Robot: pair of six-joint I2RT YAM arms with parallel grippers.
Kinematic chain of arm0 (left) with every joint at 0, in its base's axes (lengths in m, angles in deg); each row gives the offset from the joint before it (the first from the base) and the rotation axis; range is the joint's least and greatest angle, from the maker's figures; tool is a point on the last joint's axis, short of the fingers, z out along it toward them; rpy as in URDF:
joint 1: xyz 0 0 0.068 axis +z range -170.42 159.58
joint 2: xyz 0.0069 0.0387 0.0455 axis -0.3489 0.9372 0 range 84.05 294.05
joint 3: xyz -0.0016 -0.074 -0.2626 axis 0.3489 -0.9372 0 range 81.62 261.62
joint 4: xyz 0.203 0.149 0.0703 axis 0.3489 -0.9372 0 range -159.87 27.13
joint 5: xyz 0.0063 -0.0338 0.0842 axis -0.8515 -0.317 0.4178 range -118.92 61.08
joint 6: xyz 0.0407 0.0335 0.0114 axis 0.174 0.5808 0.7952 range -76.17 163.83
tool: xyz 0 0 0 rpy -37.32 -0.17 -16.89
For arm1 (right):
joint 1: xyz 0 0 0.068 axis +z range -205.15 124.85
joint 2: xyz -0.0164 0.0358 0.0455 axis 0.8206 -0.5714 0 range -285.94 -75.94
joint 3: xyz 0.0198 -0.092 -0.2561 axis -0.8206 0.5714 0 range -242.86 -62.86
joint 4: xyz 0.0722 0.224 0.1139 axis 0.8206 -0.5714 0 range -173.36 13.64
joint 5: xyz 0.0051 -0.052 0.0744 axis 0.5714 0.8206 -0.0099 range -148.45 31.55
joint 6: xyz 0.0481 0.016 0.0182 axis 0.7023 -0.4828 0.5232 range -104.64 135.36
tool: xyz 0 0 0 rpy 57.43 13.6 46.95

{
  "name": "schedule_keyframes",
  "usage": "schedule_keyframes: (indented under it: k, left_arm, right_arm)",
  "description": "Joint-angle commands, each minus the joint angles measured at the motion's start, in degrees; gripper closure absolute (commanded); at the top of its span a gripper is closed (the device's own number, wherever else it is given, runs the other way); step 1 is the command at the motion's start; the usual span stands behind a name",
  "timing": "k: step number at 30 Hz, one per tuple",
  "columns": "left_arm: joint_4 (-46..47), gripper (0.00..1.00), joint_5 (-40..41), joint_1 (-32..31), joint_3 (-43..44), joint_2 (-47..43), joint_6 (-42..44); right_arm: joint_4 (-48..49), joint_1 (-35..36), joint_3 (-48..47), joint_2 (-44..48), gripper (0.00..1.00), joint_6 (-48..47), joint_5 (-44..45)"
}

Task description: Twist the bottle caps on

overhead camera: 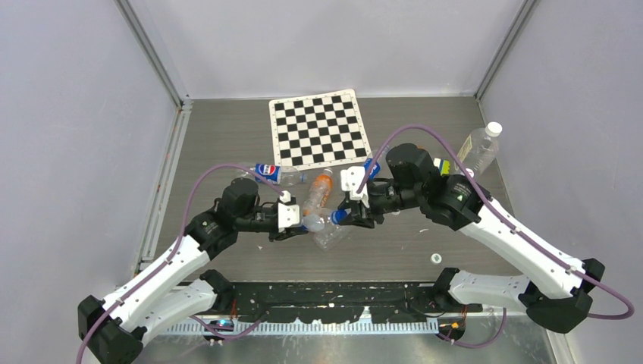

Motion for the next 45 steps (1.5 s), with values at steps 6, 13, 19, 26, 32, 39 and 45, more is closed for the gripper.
schedule_keyframes:
  k: [6, 13, 19, 26, 32, 39, 45]
  left_arm:
    - [5.3, 0.67, -5.1, 0.0, 2.0, -0.6, -3.0]
    - [5.7, 0.67, -6.0, 0.0, 3.0, -0.4, -5.9]
    - [2.4, 0.67, -6.0, 0.0, 6.0, 0.3, -8.4]
    - [2.1, 0.68, -6.9, 0.0, 7.3, 0.3, -13.9]
    - [-0.2, 0.67, -6.2, 0.0, 7.5, 0.1, -12.2]
    - [-0.3, 0.67, -5.1, 0.0, 7.1, -0.8, -6.6]
    - [4.1, 0.67, -3.4, 0.0, 7.4, -0.2, -6.9]
  right_arm:
    - [-1.8, -1.9, -2.5, -2.1, 1.0, -2.7, -4.1]
    - [-9.4, -3.1, -5.9, -5.9, 1.0, -6.8, -5.6]
    - [-13.2, -3.2, -9.1, -8.9, 1.0, -9.3, -3.8]
    - [-11.4, -3.2, -9.5, -9.5, 1.0, -9.7, -4.5]
    - [-10.0, -3.2, -9.5, -9.8, 1.0, -9.3, -5.7]
    - [-12.7, -3.7, -12.2, -12.5, 1.0, -10.2, -7.8]
    - [-9.1, -3.7, -11.6, -13.4, 1.0, -6.7, -7.1]
